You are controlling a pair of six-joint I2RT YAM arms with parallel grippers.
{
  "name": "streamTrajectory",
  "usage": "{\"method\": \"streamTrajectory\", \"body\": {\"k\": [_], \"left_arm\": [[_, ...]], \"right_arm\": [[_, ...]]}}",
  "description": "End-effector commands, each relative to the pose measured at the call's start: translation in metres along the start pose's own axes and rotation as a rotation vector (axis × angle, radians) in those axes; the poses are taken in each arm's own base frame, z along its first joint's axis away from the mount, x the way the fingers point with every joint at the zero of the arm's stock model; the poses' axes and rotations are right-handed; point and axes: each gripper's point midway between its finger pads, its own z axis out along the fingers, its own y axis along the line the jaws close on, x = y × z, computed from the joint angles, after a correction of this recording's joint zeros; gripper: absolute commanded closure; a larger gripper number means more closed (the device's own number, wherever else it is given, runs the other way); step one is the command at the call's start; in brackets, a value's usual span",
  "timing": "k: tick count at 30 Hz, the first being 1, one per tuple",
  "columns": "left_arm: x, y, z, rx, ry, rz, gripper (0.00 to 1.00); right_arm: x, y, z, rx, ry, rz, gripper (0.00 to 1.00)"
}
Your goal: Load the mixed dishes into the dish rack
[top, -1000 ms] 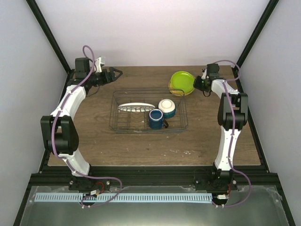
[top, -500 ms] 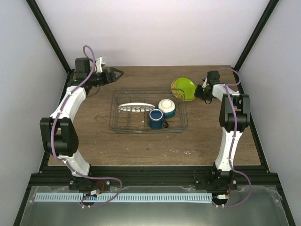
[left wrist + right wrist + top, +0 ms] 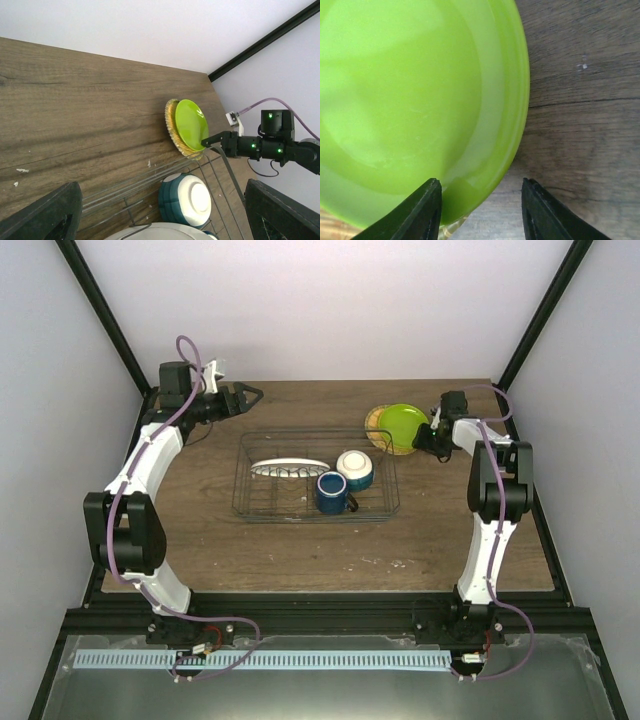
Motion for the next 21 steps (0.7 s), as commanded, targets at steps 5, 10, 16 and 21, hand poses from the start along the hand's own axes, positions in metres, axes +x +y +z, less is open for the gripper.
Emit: {"method": "streamTrajectory", "body": {"k": [5,10,16,21], "left_arm": [[-0.003,-0.011,-0.004,0.021,-0.009,0.022,0.10],[-0.003,-0.010,-0.004,0.016,-0.007,0.021,0.10],[-0.004,-0.010,-0.004,0.009,-0.008,0.025,0.10],[-0.005,-0.010,-0.005,0.003,-0.010,0.027,0.10]], "right_arm": [[-0.017,-0.004,-0.034,0.059,-0.042,-0.014,0.53],[-0.023,-0.002,-0.035,-0.018,-0.065,0.009,0.53],[-0.036,0.002,-0.033,-0.129,-0.105,0.032,0.57],[-0.053,0.005,-0.029,-0.140,-0.114,0.021,0.64]]}}
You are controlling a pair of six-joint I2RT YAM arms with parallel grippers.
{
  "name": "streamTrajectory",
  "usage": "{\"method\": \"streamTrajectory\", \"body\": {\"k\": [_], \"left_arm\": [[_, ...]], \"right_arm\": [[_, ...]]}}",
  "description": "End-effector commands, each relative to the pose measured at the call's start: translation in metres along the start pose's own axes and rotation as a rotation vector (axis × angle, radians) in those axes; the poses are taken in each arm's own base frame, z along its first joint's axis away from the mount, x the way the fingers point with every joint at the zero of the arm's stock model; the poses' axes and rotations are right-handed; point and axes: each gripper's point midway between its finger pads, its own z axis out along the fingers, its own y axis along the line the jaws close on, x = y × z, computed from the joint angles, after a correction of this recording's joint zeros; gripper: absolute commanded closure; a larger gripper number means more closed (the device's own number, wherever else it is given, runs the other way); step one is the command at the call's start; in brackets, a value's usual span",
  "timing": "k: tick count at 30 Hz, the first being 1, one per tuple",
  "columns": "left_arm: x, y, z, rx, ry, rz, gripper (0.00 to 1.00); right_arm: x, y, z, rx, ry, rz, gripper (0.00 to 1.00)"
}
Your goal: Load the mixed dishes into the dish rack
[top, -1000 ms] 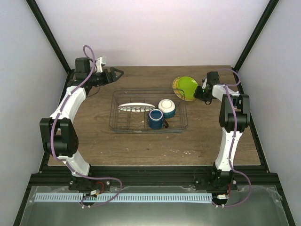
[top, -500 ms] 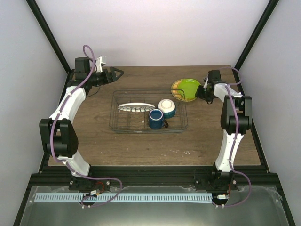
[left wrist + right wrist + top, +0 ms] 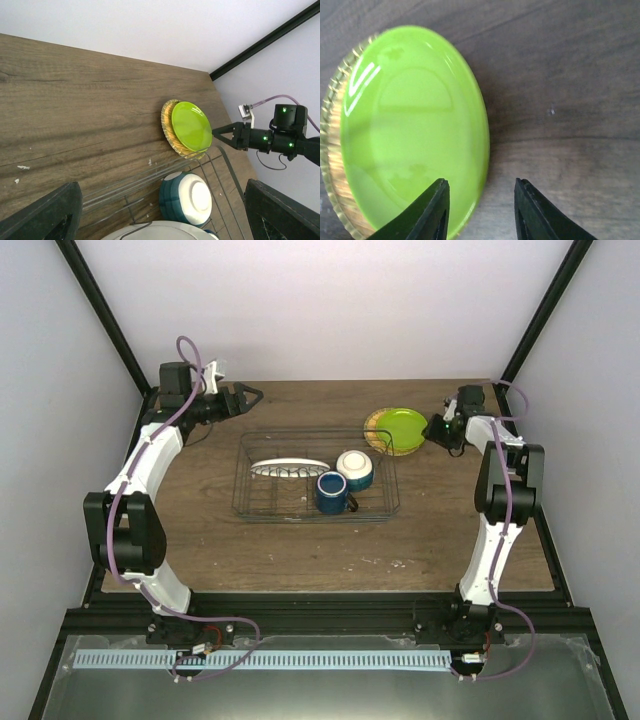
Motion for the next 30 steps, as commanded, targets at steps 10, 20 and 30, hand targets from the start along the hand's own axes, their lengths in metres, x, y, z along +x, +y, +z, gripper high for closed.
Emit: {"method": "streamTrajectory", "body": {"k": [10,20,30], "left_arm": [[-0.006,-0.007,-0.003,-0.002,-0.013,0.030,0.10],[-0.006,-0.004,-0.001,-0.003,-0.009,0.028,0.10],[-0.005,-0.003,0.002,-0.003,-0.005,0.027,0.10]], "right_arm": [[-0.035,0.015,0.016,-0.087,-0.031,-0.014,0.66],[-0.037,0.009,0.020,-0.055,-0.027,-0.017,0.65],[-0.035,0.006,0.027,-0.054,-0.015,-0.019,0.67]]}}
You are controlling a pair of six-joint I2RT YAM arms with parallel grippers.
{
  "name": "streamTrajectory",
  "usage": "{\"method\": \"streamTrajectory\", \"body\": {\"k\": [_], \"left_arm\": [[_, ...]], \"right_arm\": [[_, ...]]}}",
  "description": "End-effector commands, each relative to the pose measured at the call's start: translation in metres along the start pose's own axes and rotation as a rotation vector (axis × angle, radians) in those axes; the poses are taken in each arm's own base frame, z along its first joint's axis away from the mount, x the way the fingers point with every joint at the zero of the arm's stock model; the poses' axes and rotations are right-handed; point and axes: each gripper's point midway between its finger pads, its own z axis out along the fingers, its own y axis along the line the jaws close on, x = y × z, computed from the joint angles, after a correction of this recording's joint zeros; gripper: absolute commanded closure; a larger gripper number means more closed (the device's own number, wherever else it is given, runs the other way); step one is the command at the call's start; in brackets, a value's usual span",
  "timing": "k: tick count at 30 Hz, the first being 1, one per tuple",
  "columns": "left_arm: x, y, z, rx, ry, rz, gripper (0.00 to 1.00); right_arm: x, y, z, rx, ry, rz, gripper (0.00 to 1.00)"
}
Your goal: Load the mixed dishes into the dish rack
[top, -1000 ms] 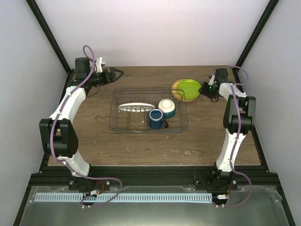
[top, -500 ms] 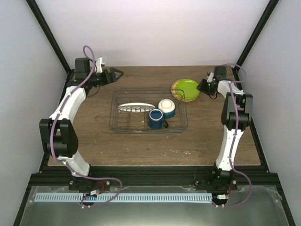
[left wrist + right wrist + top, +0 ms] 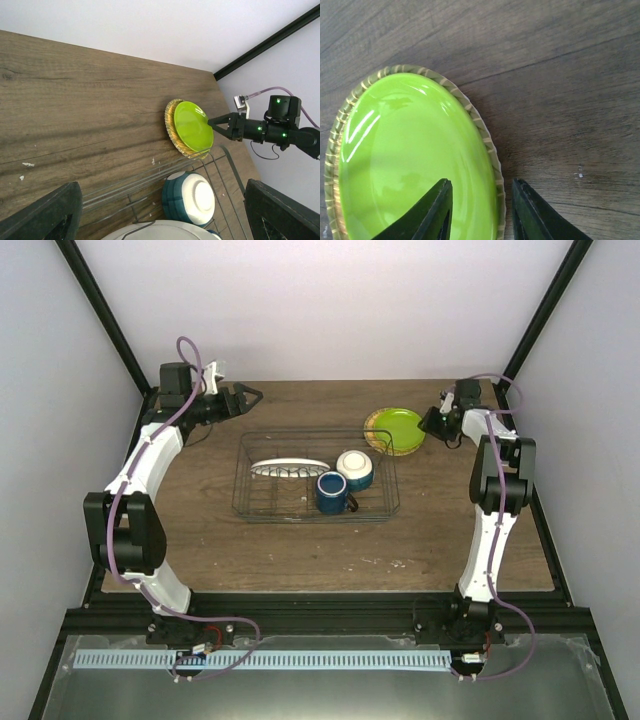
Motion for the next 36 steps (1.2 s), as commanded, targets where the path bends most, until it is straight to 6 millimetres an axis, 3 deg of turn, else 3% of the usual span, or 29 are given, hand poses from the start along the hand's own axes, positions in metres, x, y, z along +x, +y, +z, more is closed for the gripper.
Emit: {"method": "streamTrajectory", "body": {"k": [1,15,21,30,36], "left_arm": [[-0.007,-0.007,0.001,0.016,-0.010,0.035,0.10],[-0.008,-0.008,0.001,0.015,-0.010,0.037,0.10],[-0.009,-0.010,0.000,0.016,-0.011,0.038,0.10],[-0.009,-0.018,-0.007,0.023,-0.019,0.050,0.10],[-0.009,-0.032,-0.019,0.040,-0.040,0.066,0.10]], "right_arm": [[-0.007,-0.004,0.002,0.009,-0.006,-0.009,0.67],[-0.007,0.000,0.004,-0.007,-0.006,-0.029,0.95],[-0.011,-0.001,-0.006,0.021,-0.015,-0.041,0.99],[-0.034,-0.003,-0.055,0.158,-0.105,-0.094,0.99],[-0.071,0.026,-0.105,0.146,-0.251,-0.177,0.99]]}}
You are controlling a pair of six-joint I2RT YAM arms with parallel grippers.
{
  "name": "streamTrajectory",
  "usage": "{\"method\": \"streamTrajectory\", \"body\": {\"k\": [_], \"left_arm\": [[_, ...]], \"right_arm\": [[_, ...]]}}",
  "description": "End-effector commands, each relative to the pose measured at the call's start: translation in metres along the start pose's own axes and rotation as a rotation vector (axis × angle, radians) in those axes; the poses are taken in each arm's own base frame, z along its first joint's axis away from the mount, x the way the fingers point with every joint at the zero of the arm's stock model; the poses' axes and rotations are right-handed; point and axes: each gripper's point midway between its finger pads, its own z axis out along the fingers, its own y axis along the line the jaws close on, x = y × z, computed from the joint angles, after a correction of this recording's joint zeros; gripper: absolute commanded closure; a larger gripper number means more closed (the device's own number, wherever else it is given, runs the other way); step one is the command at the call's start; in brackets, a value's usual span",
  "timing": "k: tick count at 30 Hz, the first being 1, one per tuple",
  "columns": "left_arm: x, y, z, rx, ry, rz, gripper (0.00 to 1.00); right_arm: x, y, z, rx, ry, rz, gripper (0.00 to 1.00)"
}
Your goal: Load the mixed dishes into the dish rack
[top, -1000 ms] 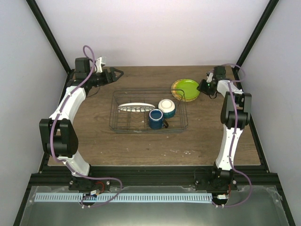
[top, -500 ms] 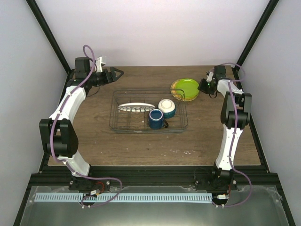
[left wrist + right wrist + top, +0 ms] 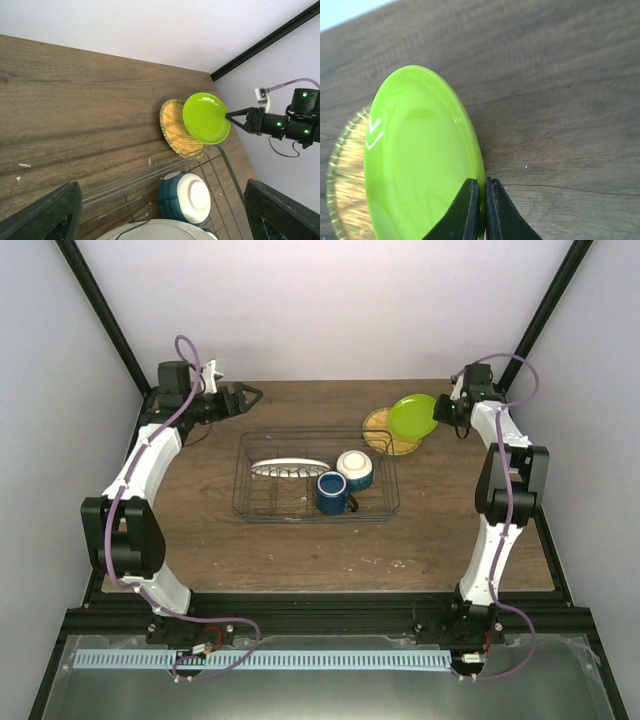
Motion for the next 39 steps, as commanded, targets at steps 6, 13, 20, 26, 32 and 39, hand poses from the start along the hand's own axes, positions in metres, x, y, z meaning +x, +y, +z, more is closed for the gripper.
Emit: {"method": "streamTrajectory", "body": {"k": [6,13,20,26,32,39], "left_arm": [[0.008,-0.021,-0.018,0.018,-0.022,0.040,0.10],[0.022,-0.020,-0.024,0.009,-0.016,0.029,0.10],[0.034,-0.015,-0.029,-0.014,-0.015,0.002,0.10],[0.033,0.014,-0.032,-0.090,-0.029,-0.081,0.09],[0.034,0.034,-0.023,-0.095,-0.006,-0.118,0.09],[0.042,0.037,-0.024,-0.102,-0.019,-0.124,0.09]], "right_arm": [[-0.075,0.045,-0.117,-0.078,-0.379,-0.187,0.99],[-0.082,0.099,-0.192,-0.211,-0.605,-0.364,0.99],[-0.023,0.197,-0.248,-0.441,-0.731,-0.656,0.99],[0.038,0.248,-0.305,-0.590,-0.866,-0.841,0.99],[0.084,0.268,-0.348,-0.658,-0.943,-0.943,0.99],[0.121,0.277,-0.355,-0.697,-0.964,-0.990,0.99]]}}
